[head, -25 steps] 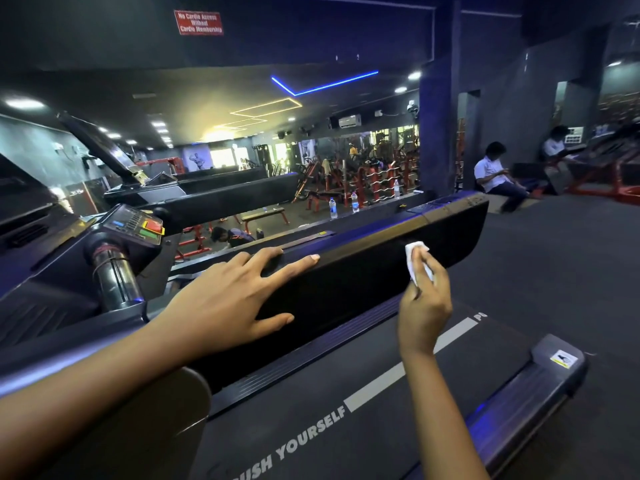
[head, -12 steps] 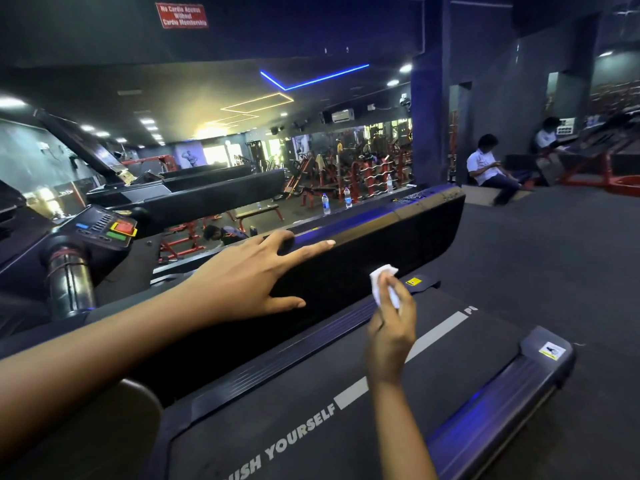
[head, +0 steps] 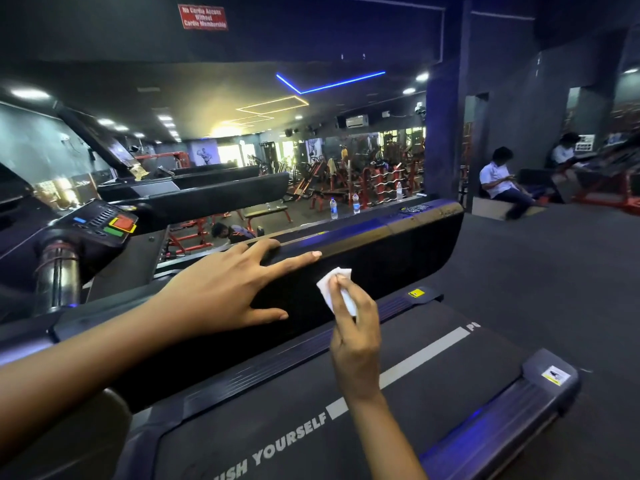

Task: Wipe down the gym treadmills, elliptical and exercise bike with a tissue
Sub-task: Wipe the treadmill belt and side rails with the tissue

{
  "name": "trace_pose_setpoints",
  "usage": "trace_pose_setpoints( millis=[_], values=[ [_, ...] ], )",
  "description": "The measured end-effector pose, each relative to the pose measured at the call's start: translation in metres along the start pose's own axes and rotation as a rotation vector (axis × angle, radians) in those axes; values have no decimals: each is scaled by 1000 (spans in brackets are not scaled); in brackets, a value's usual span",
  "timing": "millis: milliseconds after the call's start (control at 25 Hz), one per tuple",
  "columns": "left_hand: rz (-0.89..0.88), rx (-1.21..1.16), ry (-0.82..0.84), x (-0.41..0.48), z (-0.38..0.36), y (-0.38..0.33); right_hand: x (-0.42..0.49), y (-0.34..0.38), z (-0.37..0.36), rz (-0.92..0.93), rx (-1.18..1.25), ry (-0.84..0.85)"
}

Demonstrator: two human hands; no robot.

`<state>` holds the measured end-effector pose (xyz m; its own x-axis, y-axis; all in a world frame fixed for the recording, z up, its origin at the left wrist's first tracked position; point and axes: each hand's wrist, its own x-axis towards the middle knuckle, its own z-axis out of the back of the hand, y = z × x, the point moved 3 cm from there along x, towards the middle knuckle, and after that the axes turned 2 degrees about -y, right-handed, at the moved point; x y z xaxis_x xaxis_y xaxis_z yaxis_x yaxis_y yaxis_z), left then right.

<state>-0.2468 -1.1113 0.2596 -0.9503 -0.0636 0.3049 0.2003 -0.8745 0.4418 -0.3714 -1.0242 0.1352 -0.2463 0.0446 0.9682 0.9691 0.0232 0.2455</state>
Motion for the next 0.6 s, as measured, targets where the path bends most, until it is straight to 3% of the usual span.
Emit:
trace_pose_setpoints(
  millis=[160,320,440,600],
  values=[
    [-13,40,-63,1,0,0,20,-54,7,-55,-83,-92],
    [-8,75,-77,1,0,-1,42,-114,16,-230,-175,-152],
    [-16,40,-69,0,-2,0,44,-114,27,-349,-141,-161],
    [-19,86,-77,1,0,-1,2,-33,16,-75,11,-48]
  ],
)
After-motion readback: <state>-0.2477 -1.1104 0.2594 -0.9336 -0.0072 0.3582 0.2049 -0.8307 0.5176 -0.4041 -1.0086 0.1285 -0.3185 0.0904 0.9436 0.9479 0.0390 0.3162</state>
